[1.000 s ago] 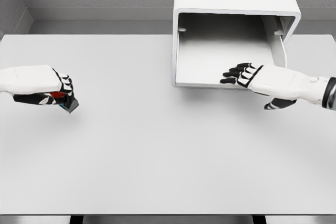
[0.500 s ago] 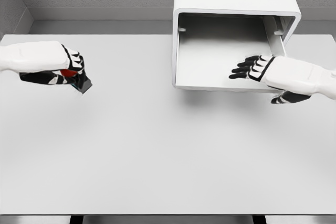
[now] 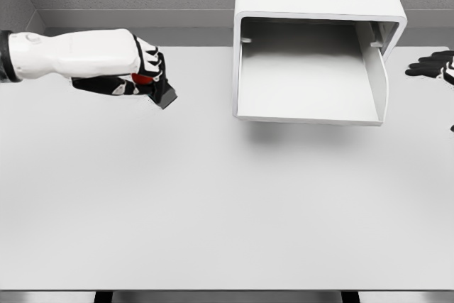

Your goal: Slide open multi-storey tabletop storage cabinets and put open load switch and slide close multi-storey tabletop storage cabinets

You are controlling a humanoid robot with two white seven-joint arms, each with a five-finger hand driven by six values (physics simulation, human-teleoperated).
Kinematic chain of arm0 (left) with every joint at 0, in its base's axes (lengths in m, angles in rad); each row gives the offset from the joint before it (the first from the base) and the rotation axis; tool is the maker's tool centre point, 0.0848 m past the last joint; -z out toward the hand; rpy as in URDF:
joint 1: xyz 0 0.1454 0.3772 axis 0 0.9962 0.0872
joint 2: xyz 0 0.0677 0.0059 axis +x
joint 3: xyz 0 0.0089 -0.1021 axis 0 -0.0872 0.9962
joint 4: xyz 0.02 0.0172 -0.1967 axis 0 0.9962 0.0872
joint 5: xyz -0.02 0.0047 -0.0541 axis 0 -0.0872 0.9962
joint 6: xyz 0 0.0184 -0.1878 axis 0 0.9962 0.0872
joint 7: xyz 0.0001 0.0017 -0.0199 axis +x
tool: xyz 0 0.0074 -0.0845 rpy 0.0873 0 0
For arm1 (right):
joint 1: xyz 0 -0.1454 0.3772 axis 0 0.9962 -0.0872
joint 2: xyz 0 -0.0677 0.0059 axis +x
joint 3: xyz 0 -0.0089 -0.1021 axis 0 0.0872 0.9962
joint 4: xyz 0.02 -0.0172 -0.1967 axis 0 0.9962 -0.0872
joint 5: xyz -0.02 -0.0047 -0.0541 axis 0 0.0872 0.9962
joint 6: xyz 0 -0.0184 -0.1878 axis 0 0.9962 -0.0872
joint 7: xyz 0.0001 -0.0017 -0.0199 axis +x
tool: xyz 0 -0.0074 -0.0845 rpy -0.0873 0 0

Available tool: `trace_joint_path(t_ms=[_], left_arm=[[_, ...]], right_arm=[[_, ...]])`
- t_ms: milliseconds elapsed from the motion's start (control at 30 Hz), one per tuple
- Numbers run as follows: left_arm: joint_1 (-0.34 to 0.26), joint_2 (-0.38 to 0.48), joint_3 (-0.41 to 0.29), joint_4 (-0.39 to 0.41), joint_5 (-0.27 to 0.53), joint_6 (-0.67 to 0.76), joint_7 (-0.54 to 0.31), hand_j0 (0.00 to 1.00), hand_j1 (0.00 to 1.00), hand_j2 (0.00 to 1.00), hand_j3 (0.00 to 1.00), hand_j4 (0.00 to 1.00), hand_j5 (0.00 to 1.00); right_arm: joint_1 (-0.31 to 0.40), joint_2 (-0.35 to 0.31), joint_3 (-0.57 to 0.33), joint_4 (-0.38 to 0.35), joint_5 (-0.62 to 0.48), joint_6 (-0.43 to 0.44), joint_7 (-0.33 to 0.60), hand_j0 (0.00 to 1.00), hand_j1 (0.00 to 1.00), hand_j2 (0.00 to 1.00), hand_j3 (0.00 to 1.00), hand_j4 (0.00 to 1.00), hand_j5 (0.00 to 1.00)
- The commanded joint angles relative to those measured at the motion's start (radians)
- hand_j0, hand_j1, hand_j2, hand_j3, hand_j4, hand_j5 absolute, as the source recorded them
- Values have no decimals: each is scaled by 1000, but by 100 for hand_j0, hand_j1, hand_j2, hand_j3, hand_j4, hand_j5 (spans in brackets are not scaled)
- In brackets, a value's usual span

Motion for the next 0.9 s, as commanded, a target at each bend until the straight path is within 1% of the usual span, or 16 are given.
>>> trace_joint_path(t_ms=[0, 33, 100, 133, 200, 267, 400, 467, 500, 533, 633, 700, 733, 800, 833, 867], left_arm=[[-6, -25, 0, -43, 8, 4, 1, 39, 39, 39, 39, 39, 39], [-18, -25, 0, -51, 10, 4, 1, 39, 39, 39, 39, 39, 39], [-31, -35, 0, -51, 8, 4, 1, 39, 39, 39, 39, 39, 39], [-37, -48, 0, -51, 8, 4, 1, 39, 39, 39, 39, 39, 39], [-49, -78, 0, -51, 8, 4, 1, 39, 39, 39, 39, 39, 39], [-64, -121, -2, -51, 8, 4, 1, 39, 39, 39, 39, 39, 39], [-97, -215, -28, -46, 3, 4, 1, 39, 39, 39, 39, 39, 39], [-110, -250, -42, -48, 3, 4, 1, 39, 39, 39, 39, 39, 39], [-117, -273, -43, -46, 2, 4, 1, 39, 39, 39, 39, 39, 39], [-133, -295, -71, -43, 0, 4, 1, 39, 39, 39, 39, 39, 39], [-164, -354, -103, -34, -3, 4, 1, 39, 39, 39, 39, 39, 39], [-190, -416, -132, 9, -3, 4, 1, 39, 39, 39, 39, 39, 39], [-207, -445, -148, 44, -3, 4, 1, 39, 39, 39, 39, 39, 39], [-232, -506, -160, 151, -4, 4, 1, 39, 39, 39, 39, 39, 39], [-236, -537, -160, 204, -16, 4, 1, 39, 39, 39, 39, 39, 39], [-250, -568, -160, 214, -82, 4, 1, 39, 39, 39, 39, 39, 39]], right_arm=[[14, 0, -65, 0, -14, 3, -1, 100, 100, 100, 100, 100, 100], [54, 0, -65, 0, -14, 3, -1, 100, 100, 100, 100, 100, 100], [114, -2, -63, 0, -13, 3, -1, 84, 84, 84, 84, 84, 84], [149, -3, -60, 0, -13, 3, -1, 69, 69, 69, 69, 69, 69], [207, -3, -60, 0, -8, 3, -1, 61, 61, 61, 61, 61, 61], [241, -3, -60, 0, -8, 3, -1, 56, 56, 56, 56, 56, 56], [273, -3, -13, 0, 1, 3, -1, 56, 56, 56, 56, 56, 56], [264, -3, 56, 0, 5, 3, -1, 56, 56, 56, 56, 56, 56], [264, -3, 61, 0, 15, 3, -1, 56, 56, 56, 56, 56, 56], [261, -3, 81, 0, 16, 3, -1, 56, 56, 56, 56, 56, 56], [215, -11, 145, 0, 22, 3, -1, 56, 56, 56, 56, 56, 56], [164, -11, 205, 0, 35, 3, -1, 56, 56, 56, 56, 56, 56], [161, -11, 211, 0, 36, 3, -1, 56, 56, 56, 56, 56, 56], [155, -11, 216, 0, 38, 3, -1, 56, 56, 56, 56, 56, 56], [147, -11, 225, -2, 39, 3, -1, 56, 56, 56, 56, 56, 56], [144, -11, 227, -2, 44, 3, -1, 56, 56, 56, 56, 56, 56]])
